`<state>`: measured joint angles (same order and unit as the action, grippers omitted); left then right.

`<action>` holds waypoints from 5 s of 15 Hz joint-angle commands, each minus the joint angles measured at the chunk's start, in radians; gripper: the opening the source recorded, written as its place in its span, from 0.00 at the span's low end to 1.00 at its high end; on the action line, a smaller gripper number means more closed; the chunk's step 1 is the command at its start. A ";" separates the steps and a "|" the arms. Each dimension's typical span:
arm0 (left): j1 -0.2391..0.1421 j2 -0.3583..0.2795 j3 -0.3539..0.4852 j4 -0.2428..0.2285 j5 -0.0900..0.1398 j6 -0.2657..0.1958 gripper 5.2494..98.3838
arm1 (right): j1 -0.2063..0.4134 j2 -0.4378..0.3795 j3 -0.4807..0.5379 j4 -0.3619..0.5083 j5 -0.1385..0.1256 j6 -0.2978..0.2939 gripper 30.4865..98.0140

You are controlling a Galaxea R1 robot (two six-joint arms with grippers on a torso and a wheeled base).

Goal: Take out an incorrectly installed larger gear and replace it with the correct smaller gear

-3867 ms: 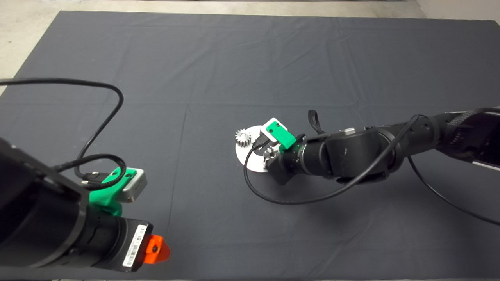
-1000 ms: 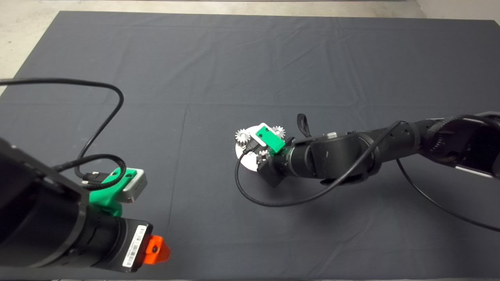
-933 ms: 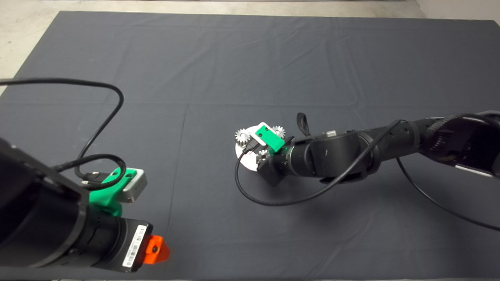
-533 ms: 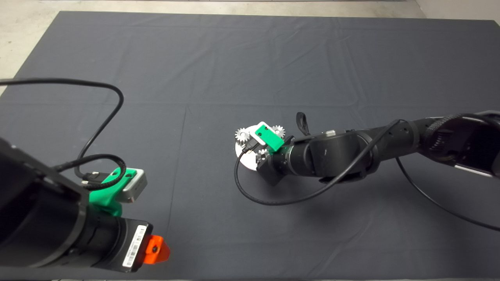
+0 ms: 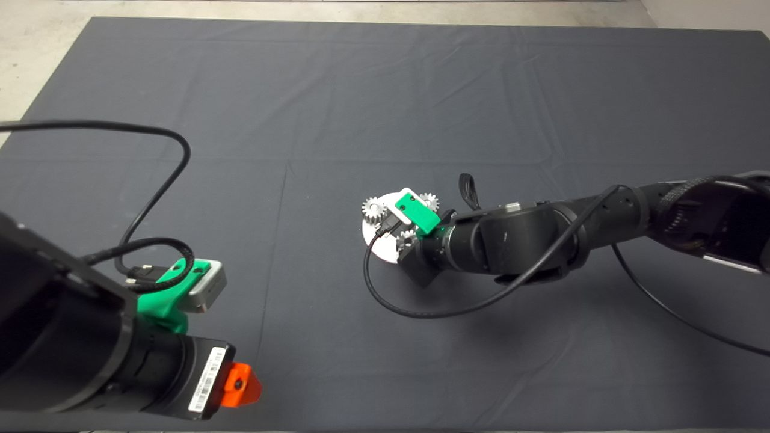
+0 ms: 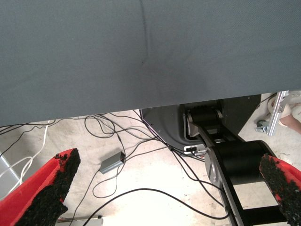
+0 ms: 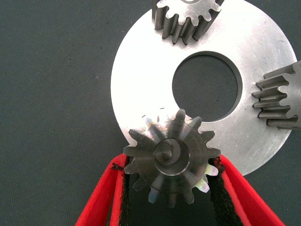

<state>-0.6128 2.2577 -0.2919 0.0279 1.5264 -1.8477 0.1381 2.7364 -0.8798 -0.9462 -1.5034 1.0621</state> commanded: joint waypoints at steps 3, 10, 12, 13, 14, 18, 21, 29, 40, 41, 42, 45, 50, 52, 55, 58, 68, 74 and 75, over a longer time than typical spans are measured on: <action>-0.009 -0.002 0.016 -0.020 0.014 -0.001 1.00 | 0.022 -0.005 0.016 -0.034 -0.008 0.004 0.09; -0.009 -0.002 0.016 -0.020 0.014 0.001 1.00 | 0.020 0.000 0.043 -0.033 -0.006 0.006 0.09; -0.009 -0.002 0.016 -0.020 0.014 0.001 1.00 | 0.018 0.001 0.043 -0.033 -0.006 0.007 0.09; -0.009 -0.002 0.016 -0.020 0.014 0.001 1.00 | 0.015 0.004 0.043 -0.036 -0.006 0.006 0.09; -0.009 -0.002 0.016 -0.020 0.014 0.001 1.00 | 0.003 0.006 0.041 -0.036 -0.004 0.001 0.09; -0.009 -0.002 0.016 -0.020 0.014 0.001 1.00 | -0.002 0.004 0.039 -0.037 -0.004 -0.004 0.09; -0.009 -0.002 0.016 -0.020 0.014 0.001 1.00 | -0.002 0.003 0.033 -0.039 -0.004 -0.004 0.09; -0.009 -0.002 0.016 -0.022 0.014 0.001 1.00 | -0.002 0.000 0.007 -0.062 -0.005 -0.001 0.09; -0.009 -0.002 0.016 -0.023 0.014 0.001 1.00 | -0.015 0.000 0.012 -0.068 -0.009 -0.004 0.09; -0.009 -0.002 0.016 -0.023 0.014 0.001 1.00 | -0.015 0.001 0.012 -0.068 -0.009 -0.004 0.09; -0.009 -0.002 0.017 -0.023 0.014 0.001 1.00 | -0.015 0.001 0.012 -0.068 -0.011 -0.004 0.09; -0.009 -0.002 0.016 -0.023 0.014 0.001 1.00 | -0.015 0.002 0.013 -0.068 -0.011 -0.004 0.10; -0.009 -0.002 0.016 -0.023 0.014 0.001 1.00 | -0.015 0.008 0.012 -0.068 -0.011 -0.005 0.11; -0.009 0.000 0.016 -0.023 0.014 0.001 1.00 | -0.015 0.009 0.007 -0.068 -0.011 -0.004 0.11; -0.009 0.001 0.016 -0.023 0.011 0.001 1.00 | -0.014 0.008 0.006 -0.068 -0.021 -0.001 0.14; -0.009 0.001 0.016 -0.023 0.008 0.002 1.00 | -0.014 0.012 0.003 -0.068 -0.026 0.002 0.18; 0.001 0.003 0.015 -0.023 0.008 0.011 1.00 | 0.452 -0.299 0.430 0.490 -0.058 0.298 0.35; 0.000 0.047 0.016 -0.023 0.005 0.111 1.00 | 0.462 -0.510 0.547 0.823 -0.058 0.397 0.48; -0.001 0.044 0.016 -0.023 0.005 0.143 1.00 | 0.462 -0.505 0.547 0.848 -0.059 0.422 0.49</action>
<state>-0.6022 2.3128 -0.2919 0.0234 1.5235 -1.7519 0.5383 2.2774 -0.3811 -0.2705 -1.5417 1.3759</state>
